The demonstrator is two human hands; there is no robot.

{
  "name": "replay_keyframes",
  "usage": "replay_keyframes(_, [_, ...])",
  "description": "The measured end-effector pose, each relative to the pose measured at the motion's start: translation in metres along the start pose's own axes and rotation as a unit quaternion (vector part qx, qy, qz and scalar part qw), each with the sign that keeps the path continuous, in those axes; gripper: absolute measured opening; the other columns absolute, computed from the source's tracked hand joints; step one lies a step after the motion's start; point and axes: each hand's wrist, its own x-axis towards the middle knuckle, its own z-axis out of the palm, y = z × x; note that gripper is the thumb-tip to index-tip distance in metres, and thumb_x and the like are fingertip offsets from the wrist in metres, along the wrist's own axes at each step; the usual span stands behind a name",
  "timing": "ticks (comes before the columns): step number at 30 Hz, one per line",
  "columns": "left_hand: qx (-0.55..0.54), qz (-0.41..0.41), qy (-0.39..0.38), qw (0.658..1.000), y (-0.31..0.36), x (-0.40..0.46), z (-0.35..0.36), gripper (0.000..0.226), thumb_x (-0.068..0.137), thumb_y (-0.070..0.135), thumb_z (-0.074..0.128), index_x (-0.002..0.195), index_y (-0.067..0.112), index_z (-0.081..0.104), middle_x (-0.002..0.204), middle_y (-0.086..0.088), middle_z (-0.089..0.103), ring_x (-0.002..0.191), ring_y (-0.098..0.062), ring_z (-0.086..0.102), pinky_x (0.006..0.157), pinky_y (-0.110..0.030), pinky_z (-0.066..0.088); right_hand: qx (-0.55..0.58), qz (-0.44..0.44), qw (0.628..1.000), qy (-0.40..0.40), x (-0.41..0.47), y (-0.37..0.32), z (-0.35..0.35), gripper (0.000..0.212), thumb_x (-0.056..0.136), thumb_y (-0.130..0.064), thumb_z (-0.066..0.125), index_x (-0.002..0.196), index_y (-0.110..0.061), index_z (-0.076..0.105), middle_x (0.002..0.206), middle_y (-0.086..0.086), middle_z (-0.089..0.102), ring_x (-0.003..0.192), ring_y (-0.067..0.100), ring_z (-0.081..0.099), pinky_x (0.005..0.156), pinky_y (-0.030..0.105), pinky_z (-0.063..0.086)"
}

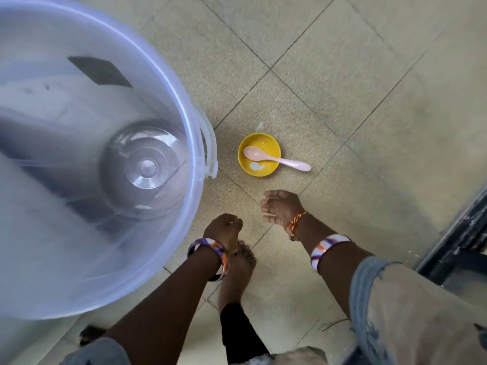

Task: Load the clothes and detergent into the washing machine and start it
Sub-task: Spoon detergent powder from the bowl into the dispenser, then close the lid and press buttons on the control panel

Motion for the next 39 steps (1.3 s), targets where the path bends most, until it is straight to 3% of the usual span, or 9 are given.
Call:
replay_keyframes(3, [0.028,0.006,-0.015,0.999,0.004,-0.021,-0.004,0.029,0.093,0.015,0.048,0.117,0.001,0.057,0.125,-0.023,0.057,0.118,-0.036,0.054,0.100,-0.046,0.046,-0.192,-0.046,0.980,-0.008,-0.028,0.006,0.002,0.021,0.087,-0.001,0.045,0.085,-0.017,0.059,0.091,0.008,0.061,0.075,0.016,0.055,0.064,0.026,0.047])
replay_keyframes(6, [0.078,0.012,-0.026,0.997,0.011,-0.058,-0.012,0.030,0.094,0.020,0.047,0.118,0.004,0.056,0.126,-0.022,0.055,0.120,-0.033,0.052,0.101,-0.044,0.046,-0.366,-0.114,0.923,-0.040,-0.074,-0.003,0.003,0.027,0.088,-0.004,0.045,0.107,-0.011,0.063,0.117,0.012,0.061,0.103,0.021,0.057,0.081,0.020,0.040])
replay_keyframes(8, [0.114,0.023,-0.038,0.993,0.019,-0.087,-0.020,0.031,0.094,0.019,0.046,0.119,0.003,0.055,0.127,-0.022,0.055,0.121,-0.033,0.051,0.102,-0.043,0.045,-0.416,-0.149,0.895,-0.066,-0.101,-0.011,0.004,0.030,0.090,-0.005,0.044,0.113,-0.011,0.061,0.125,0.011,0.058,0.116,0.023,0.053,0.089,0.019,0.039])
replay_keyframes(12, [0.172,0.046,-0.045,0.983,0.042,-0.159,-0.044,0.033,0.093,0.020,0.048,0.121,0.005,0.055,0.126,-0.021,0.055,0.120,-0.032,0.052,0.102,-0.041,0.045,-0.461,-0.204,0.859,-0.087,-0.186,-0.043,0.006,0.030,0.090,-0.006,0.044,0.114,-0.011,0.062,0.126,0.011,0.058,0.116,0.024,0.053,0.094,0.026,0.041])
replay_keyframes(15, [0.268,0.115,-0.010,0.956,0.065,-0.221,-0.064,0.035,0.094,0.026,0.046,0.125,0.011,0.053,0.128,-0.015,0.056,0.119,-0.028,0.053,0.100,-0.029,0.044,-0.499,-0.266,0.821,-0.079,-0.252,-0.070,0.004,0.030,0.090,-0.008,0.044,0.114,-0.011,0.062,0.124,0.012,0.060,0.114,0.025,0.055,0.091,0.026,0.043])
replay_keyframes(18, [0.386,0.188,0.027,0.903,0.085,-0.289,-0.084,0.039,0.095,0.029,0.044,0.131,0.014,0.048,0.133,-0.011,0.054,0.126,-0.024,0.049,0.101,-0.023,0.036,-0.566,-0.335,0.750,-0.074,-0.318,-0.094,0.006,0.028,0.092,-0.014,0.045,0.114,-0.014,0.061,0.117,0.011,0.062,0.110,0.027,0.057,0.072,0.020,0.042])
replay_keyframes(24, [0.510,0.239,0.066,0.823,0.121,-0.417,-0.139,0.039,0.097,0.025,0.038,0.131,0.011,0.049,0.136,-0.012,0.051,0.129,-0.029,0.045,0.106,-0.032,0.035,-0.657,-0.425,0.617,-0.077,-0.451,-0.147,0.032,0.023,0.090,-0.018,0.049,0.107,-0.015,0.064,0.114,0.016,0.063,0.107,0.032,0.058,0.082,0.032,0.046])
replay_keyframes(31, [0.516,0.269,0.183,0.792,0.135,-0.546,-0.207,0.044,0.097,0.031,0.040,0.136,0.012,0.041,0.138,-0.014,0.048,0.129,-0.030,0.044,0.106,-0.033,0.035,-0.723,-0.506,0.468,-0.051,-0.597,-0.214,0.075,0.026,0.088,-0.015,0.053,0.112,-0.010,0.063,0.117,0.014,0.062,0.112,0.028,0.054,0.079,0.027,0.039])
replay_keyframes(39, [0.448,0.291,0.324,0.781,0.097,-0.675,-0.312,0.041,0.096,0.031,0.042,0.127,0.006,0.051,0.131,-0.016,0.055,0.121,-0.031,0.051,0.094,-0.030,0.040,-0.713,-0.612,0.343,-0.016,-0.748,-0.241,0.164,0.028,0.088,-0.018,0.054,0.115,-0.014,0.063,0.118,0.008,0.065,0.109,0.021,0.058,0.079,0.021,0.041])
